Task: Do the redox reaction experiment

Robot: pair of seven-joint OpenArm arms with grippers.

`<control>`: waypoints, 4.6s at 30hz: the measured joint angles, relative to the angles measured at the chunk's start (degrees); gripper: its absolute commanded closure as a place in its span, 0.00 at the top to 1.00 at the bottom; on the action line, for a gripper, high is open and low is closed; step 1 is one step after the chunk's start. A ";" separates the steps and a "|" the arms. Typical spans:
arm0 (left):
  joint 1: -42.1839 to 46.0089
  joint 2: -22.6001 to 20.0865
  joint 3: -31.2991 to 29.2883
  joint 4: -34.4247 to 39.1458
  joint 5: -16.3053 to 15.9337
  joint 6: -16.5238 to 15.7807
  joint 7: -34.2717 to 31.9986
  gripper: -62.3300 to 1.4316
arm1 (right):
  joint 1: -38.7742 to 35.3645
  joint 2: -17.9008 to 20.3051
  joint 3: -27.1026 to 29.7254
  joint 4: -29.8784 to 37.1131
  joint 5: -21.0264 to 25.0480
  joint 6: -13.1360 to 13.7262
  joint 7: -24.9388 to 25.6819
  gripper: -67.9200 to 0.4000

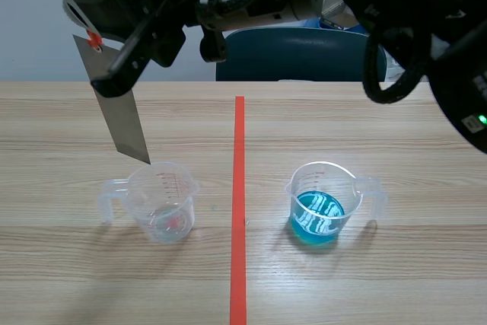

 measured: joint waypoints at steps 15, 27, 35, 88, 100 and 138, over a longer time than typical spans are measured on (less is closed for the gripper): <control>0.00 0.00 0.00 0.00 0.00 0.00 0.00 1.00 | 0.00 14.60 0.00 9.18 0.92 -2.82 2.01 0.01; 0.00 0.02 0.00 0.00 0.02 0.00 0.00 1.00 | -0.81 33.51 2.97 12.70 8.02 -5.62 10.69 0.01; 0.00 0.00 0.00 0.00 0.02 0.00 0.00 1.00 | -12.22 39.43 15.39 12.66 8.83 -3.96 13.05 0.01; 0.00 0.00 0.00 0.00 0.02 0.00 0.00 1.00 | -35.54 39.95 42.01 12.48 8.31 8.66 13.22 0.01; 0.00 0.00 0.00 0.00 0.02 0.00 0.00 1.00 | -35.54 39.95 42.01 12.48 8.31 8.66 13.22 0.01; 0.00 0.00 0.00 0.00 0.02 0.00 0.00 1.00 | -35.54 39.95 42.01 12.48 8.31 8.66 12.52 0.01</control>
